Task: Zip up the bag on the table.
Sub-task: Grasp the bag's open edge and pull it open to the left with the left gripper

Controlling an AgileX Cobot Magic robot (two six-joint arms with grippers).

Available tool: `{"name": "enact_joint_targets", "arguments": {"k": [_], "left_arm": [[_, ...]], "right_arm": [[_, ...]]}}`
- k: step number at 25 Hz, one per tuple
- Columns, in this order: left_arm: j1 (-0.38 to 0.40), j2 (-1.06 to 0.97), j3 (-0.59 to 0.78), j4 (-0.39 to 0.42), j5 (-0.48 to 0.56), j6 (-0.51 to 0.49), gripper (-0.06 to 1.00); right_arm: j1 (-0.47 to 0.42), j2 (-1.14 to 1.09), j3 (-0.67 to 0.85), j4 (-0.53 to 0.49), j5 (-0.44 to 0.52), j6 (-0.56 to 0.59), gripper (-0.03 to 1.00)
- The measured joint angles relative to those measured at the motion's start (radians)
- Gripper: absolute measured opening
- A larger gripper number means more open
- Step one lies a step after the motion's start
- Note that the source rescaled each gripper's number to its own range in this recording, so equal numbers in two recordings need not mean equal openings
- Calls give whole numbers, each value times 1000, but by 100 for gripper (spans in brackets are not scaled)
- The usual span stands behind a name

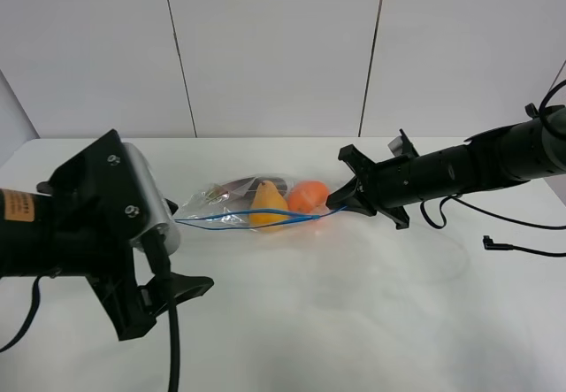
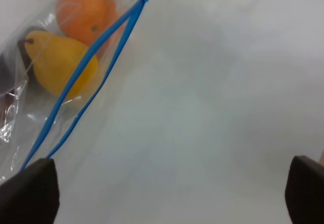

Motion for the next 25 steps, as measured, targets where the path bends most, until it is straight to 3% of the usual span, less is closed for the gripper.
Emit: {"name": "enact_joint_targets", "arguments": {"k": [7, 16, 25], "left_arm": [[-6, 180, -118, 0, -11, 32, 100], [-154, 433, -227, 3, -122, 106, 100], [-163, 639, -387, 5, -163, 115, 100]], "right_arm": [[0, 0, 0, -1, 1, 0, 0], [0, 0, 0, -1, 7, 0, 0], [0, 0, 0, -17, 31, 0, 0]]}}
